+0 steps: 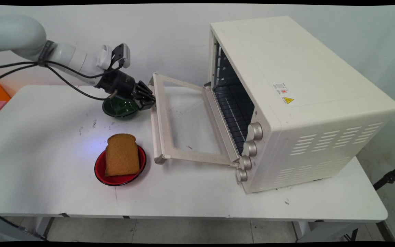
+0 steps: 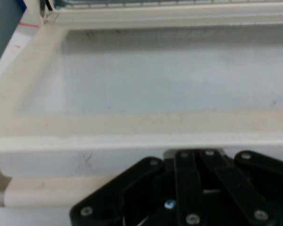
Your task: Open the oven
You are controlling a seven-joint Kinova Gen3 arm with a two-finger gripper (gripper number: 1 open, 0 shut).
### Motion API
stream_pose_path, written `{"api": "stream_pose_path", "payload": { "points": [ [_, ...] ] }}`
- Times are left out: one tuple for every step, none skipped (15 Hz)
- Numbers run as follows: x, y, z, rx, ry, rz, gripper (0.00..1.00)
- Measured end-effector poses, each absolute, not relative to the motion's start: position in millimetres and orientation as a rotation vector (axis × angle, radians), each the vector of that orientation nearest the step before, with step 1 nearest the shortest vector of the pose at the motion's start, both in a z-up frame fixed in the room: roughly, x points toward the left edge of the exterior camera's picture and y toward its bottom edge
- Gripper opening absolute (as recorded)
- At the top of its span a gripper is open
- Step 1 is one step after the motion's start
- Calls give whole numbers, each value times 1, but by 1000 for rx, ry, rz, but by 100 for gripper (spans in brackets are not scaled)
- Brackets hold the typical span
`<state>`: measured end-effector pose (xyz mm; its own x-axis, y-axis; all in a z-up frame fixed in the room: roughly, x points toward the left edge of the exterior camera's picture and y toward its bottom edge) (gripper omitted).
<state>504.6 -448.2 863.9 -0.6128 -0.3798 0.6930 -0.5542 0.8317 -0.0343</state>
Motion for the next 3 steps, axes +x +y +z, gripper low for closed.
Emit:
{"api": "stream_pose_path", "payload": {
  "points": [
    [506, -448, 862, 681, -2299, 318, 0],
    [506, -448, 861, 682, -2297, 318, 0],
    [507, -448, 860, 684, -2295, 317, 0]
  ]
}}
